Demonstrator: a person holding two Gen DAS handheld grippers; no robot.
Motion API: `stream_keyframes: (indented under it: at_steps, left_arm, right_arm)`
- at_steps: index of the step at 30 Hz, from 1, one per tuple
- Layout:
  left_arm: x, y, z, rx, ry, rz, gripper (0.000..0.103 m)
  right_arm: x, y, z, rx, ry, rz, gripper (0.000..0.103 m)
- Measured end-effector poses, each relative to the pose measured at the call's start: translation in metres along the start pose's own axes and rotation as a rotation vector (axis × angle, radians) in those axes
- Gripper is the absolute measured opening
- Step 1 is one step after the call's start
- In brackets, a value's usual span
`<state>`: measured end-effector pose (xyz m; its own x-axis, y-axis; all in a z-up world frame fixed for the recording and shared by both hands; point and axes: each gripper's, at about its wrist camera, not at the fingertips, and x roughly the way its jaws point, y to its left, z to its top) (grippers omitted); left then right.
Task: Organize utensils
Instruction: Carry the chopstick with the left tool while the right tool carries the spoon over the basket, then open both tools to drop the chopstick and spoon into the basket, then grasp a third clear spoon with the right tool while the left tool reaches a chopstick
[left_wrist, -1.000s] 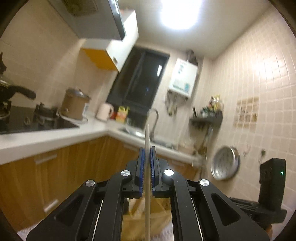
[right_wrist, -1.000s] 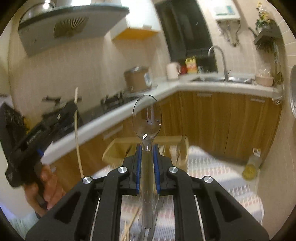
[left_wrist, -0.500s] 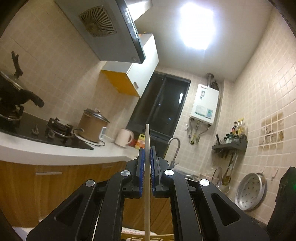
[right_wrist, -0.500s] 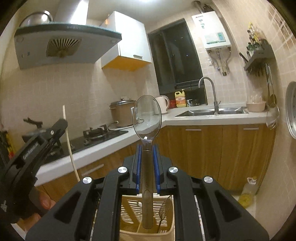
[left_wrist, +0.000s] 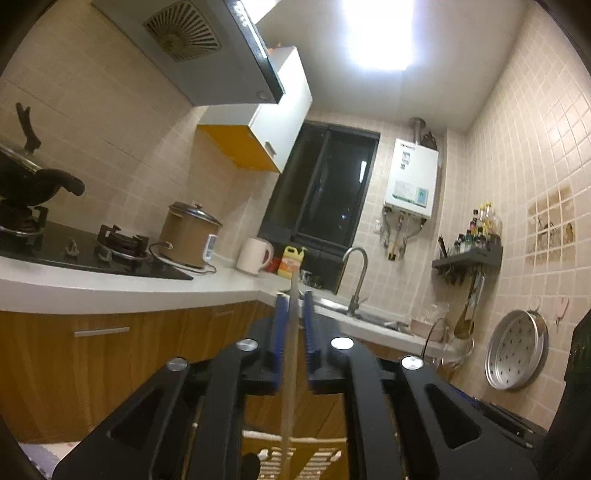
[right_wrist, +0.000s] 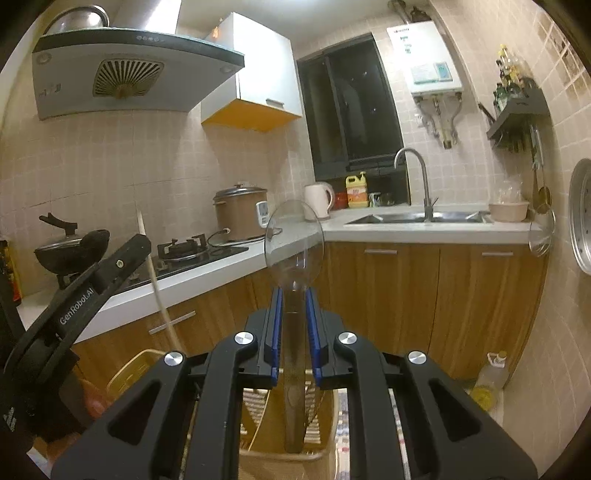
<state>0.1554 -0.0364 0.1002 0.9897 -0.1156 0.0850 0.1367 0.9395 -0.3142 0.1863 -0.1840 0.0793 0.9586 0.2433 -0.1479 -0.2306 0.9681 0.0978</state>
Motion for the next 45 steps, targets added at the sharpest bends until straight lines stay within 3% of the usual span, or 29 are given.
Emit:
stream_keyframes:
  at_steps: [2, 3, 15, 22, 34, 41, 45]
  left_arm:
    - [-0.004, 0.004, 0.002, -0.005, 0.006, 0.004, 0.035]
    - [-0.007, 0.007, 0.005, -0.008, 0.011, 0.005, 0.035]
    - [-0.062, 0.015, 0.023, 0.044, 0.096, -0.036, 0.035]
    - [-0.097, 0.023, 0.023, 0.075, 0.194, -0.078, 0.036]
    - [-0.099, 0.064, 0.001, 0.026, 0.452, -0.107, 0.036]
    - [-0.084, 0.102, -0.029, -0.071, 0.736, -0.158, 0.036]
    - [-0.076, 0.107, -0.054, -0.102, 0.904, -0.232, 0.036]
  right_arm:
    - [-0.004, -0.002, -0.002, 0.012, 0.008, 0.000, 0.030]
    - [-0.007, -0.004, -0.002, 0.019, 0.009, -0.003, 0.031]
    - [-0.064, -0.001, -0.005, 0.029, 0.053, -0.011, 0.031]
    - [-0.091, -0.001, -0.013, 0.079, 0.145, 0.011, 0.031]
    - [-0.085, -0.017, -0.067, 0.149, 0.410, -0.021, 0.031]
    - [-0.073, -0.028, -0.096, 0.214, 0.597, -0.003, 0.031]
    - [-0.065, -0.029, -0.114, 0.215, 0.712, -0.001, 0.031]
